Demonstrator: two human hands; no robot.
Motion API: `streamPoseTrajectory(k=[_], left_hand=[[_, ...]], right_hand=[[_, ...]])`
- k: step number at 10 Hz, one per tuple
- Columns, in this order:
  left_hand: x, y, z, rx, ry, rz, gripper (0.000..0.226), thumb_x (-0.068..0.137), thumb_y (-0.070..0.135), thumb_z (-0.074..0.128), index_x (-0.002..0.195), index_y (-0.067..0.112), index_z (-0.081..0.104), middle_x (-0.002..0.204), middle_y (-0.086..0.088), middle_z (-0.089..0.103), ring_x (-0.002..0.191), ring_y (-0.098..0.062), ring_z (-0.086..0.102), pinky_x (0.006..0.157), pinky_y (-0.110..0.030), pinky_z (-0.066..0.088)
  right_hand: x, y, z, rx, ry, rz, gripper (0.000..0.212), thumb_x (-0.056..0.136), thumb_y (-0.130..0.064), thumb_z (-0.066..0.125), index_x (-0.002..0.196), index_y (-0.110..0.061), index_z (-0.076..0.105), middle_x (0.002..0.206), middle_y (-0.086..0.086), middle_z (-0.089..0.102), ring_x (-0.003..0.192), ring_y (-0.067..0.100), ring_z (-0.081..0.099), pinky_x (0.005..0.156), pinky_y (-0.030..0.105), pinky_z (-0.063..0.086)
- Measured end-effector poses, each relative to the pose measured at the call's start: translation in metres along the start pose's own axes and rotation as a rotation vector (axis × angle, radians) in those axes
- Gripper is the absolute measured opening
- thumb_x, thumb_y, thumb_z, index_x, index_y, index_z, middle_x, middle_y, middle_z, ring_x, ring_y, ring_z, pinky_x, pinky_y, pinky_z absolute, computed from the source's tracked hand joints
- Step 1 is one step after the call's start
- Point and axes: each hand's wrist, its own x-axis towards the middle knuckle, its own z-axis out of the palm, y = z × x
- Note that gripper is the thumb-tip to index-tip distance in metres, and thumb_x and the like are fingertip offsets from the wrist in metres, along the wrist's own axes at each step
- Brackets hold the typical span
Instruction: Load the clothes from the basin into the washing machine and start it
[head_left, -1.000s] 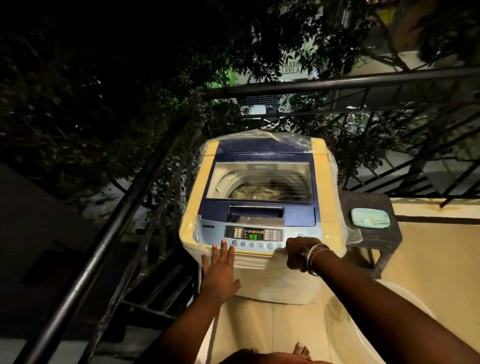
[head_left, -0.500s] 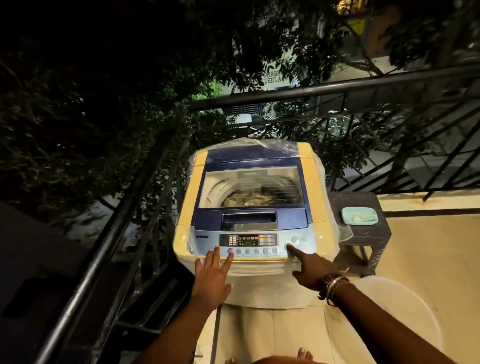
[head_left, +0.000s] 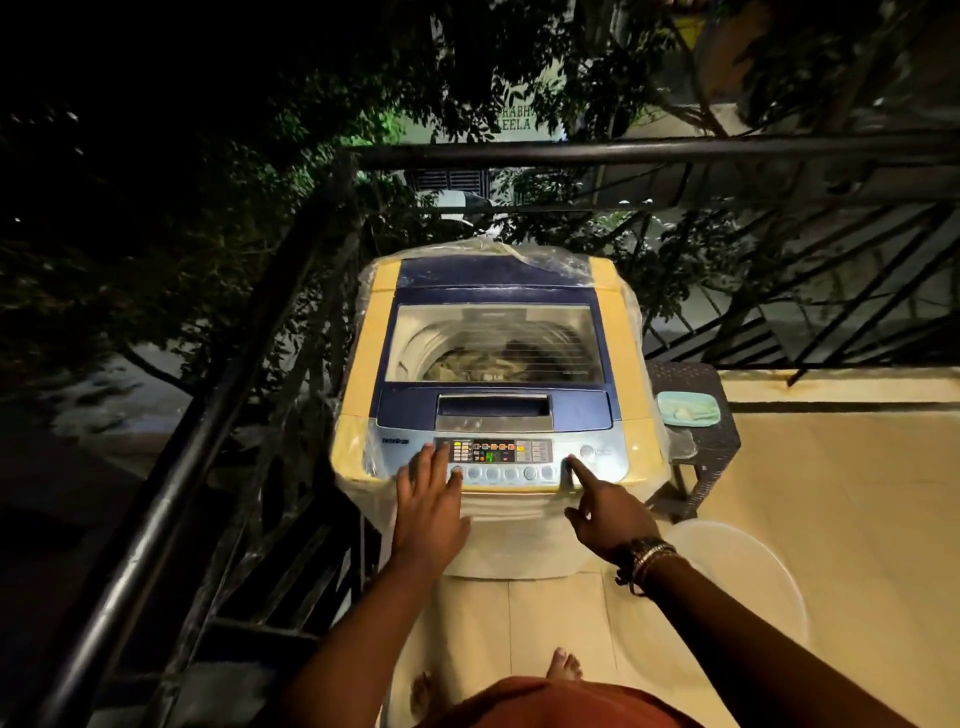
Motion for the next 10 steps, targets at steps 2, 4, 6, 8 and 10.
streamPoseTrajectory(k=[2,4,6,8,10], left_hand=[[0.007,-0.010,0.005,0.013,-0.018,0.050,0.062,0.084,0.040,0.066,0.141,0.018,0.056,0.168,-0.009,0.018,0.155,-0.033,0.011,0.117,-0.057,0.014],[0.022,-0.009,-0.009,0.041,-0.009,0.112,0.050,0.091,0.039,0.058,0.135,0.016,0.062,0.169,-0.005,0.015,0.156,-0.032,0.004,0.118,-0.058,0.004],[0.025,-0.025,-0.012,-0.024,0.131,0.239,0.043,0.084,0.050,0.054,0.107,0.023,0.079,0.171,0.001,0.010,0.156,-0.028,0.012,0.123,-0.045,0.003],[0.031,-0.041,-0.006,-0.089,0.083,0.250,0.059,0.081,0.058,0.051,0.128,0.026,0.067,0.165,-0.006,0.030,0.155,-0.025,0.018,0.122,-0.044,0.008],[0.063,-0.043,-0.032,-0.110,0.121,0.237,0.096,0.082,0.067,0.052,0.161,0.023,0.019,0.170,-0.007,-0.003,0.155,-0.023,-0.016,0.123,-0.046,-0.008]], right_hand=[[0.009,-0.014,-0.002,-0.049,0.016,0.008,0.082,0.088,-0.038,0.060,0.154,-0.045,0.011,0.092,-0.006,0.069,0.082,0.021,0.066,0.069,0.040,0.058],[0.021,-0.026,-0.008,-0.096,0.059,0.012,0.083,0.089,-0.037,0.058,0.156,-0.044,0.009,0.097,-0.006,0.071,0.082,0.023,0.067,0.063,0.037,0.055],[0.035,-0.030,-0.017,-0.158,0.182,-0.117,0.082,0.084,-0.052,0.051,0.158,-0.030,0.024,0.108,0.001,0.068,0.100,0.026,0.061,0.072,0.036,0.052],[0.040,-0.037,-0.022,-0.313,0.242,-0.231,0.078,0.082,-0.062,0.051,0.150,-0.025,0.038,0.123,0.004,0.051,0.111,0.030,0.050,0.089,0.041,0.044],[0.056,-0.053,-0.036,-0.348,0.230,-0.275,0.091,0.082,-0.073,0.041,0.157,-0.024,0.026,0.153,0.013,0.037,0.138,0.038,0.037,0.110,0.051,0.035]])
